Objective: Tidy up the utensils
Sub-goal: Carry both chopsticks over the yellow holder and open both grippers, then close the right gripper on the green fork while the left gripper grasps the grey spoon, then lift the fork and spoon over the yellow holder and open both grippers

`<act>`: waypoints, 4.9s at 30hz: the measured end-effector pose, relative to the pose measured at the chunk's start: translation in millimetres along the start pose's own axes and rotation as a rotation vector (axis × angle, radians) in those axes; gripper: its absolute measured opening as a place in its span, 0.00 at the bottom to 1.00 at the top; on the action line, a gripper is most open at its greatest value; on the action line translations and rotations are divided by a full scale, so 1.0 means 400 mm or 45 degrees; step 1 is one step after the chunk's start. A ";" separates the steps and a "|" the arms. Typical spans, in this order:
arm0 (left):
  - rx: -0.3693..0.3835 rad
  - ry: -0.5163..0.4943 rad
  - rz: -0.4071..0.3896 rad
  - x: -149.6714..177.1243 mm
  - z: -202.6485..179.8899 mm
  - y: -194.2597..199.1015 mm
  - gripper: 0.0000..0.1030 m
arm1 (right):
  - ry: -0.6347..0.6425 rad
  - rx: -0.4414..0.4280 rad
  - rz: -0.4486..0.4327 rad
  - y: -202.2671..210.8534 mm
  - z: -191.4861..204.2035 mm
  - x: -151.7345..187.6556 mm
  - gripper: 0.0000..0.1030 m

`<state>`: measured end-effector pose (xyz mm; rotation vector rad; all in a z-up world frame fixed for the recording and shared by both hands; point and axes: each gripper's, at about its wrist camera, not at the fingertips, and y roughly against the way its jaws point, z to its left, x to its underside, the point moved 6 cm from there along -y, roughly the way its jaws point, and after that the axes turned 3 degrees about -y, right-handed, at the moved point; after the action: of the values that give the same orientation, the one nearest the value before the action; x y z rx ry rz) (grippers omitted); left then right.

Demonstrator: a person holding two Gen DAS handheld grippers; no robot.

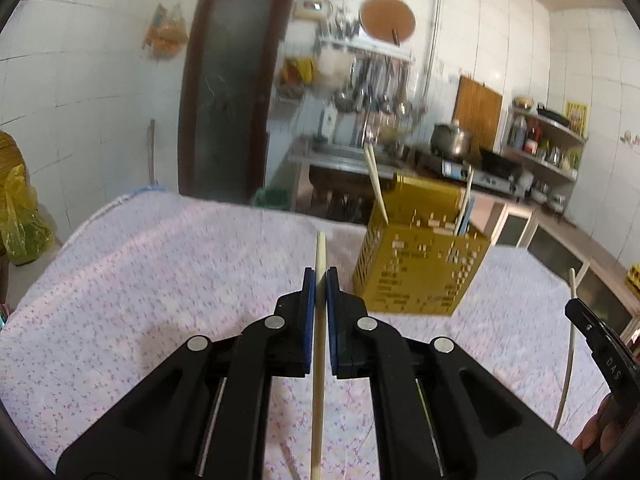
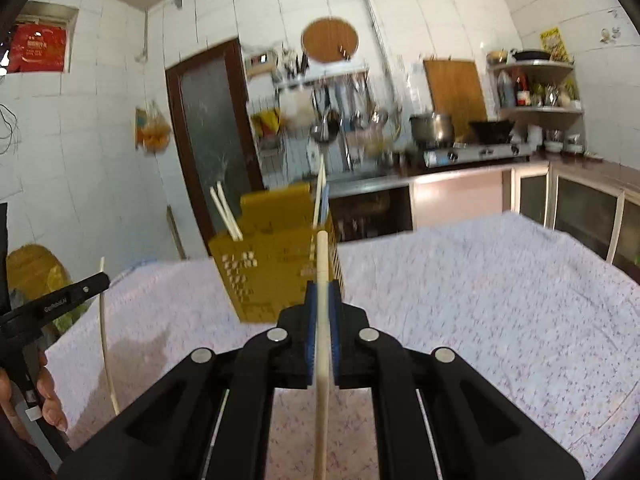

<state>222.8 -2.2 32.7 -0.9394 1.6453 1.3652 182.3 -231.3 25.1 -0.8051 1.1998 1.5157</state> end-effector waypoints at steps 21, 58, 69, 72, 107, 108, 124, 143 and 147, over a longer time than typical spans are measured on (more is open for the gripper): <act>0.004 -0.097 -0.078 -0.007 -0.038 0.044 0.04 | 0.123 0.065 -0.187 0.065 0.025 -0.018 0.06; 0.199 -0.113 -0.448 -0.469 -0.265 -0.299 0.04 | 0.152 0.000 -0.435 -0.286 0.136 -0.436 0.06; 0.103 -0.128 -0.224 -0.343 -0.194 -0.397 0.52 | 0.173 0.062 -0.143 -0.373 0.072 -0.293 0.48; 0.059 -0.147 -0.225 -0.331 -0.161 -0.327 0.75 | 0.139 0.088 -0.127 -0.319 0.048 -0.288 0.63; -0.044 -0.169 0.504 0.234 0.081 -0.126 0.95 | 0.327 0.049 0.752 -0.178 0.174 0.287 0.16; -0.032 -0.174 0.509 0.238 0.068 -0.121 0.95 | 0.323 0.050 0.751 -0.173 0.168 0.285 0.16; 0.205 -0.421 0.674 0.372 -0.233 -0.077 0.78 | 0.141 0.196 0.728 -0.081 -0.082 0.250 0.16; 0.175 -0.411 0.724 0.361 -0.261 -0.094 0.34 | 0.105 0.221 0.786 -0.101 -0.091 0.249 0.17; 0.145 -0.360 0.719 0.346 -0.235 -0.112 0.34 | 0.100 0.229 0.806 -0.108 -0.096 0.247 0.17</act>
<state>195.0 -109.7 -100.1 -0.1947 1.8100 1.6557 193.0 -238.4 -88.7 -0.3750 1.7280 1.8464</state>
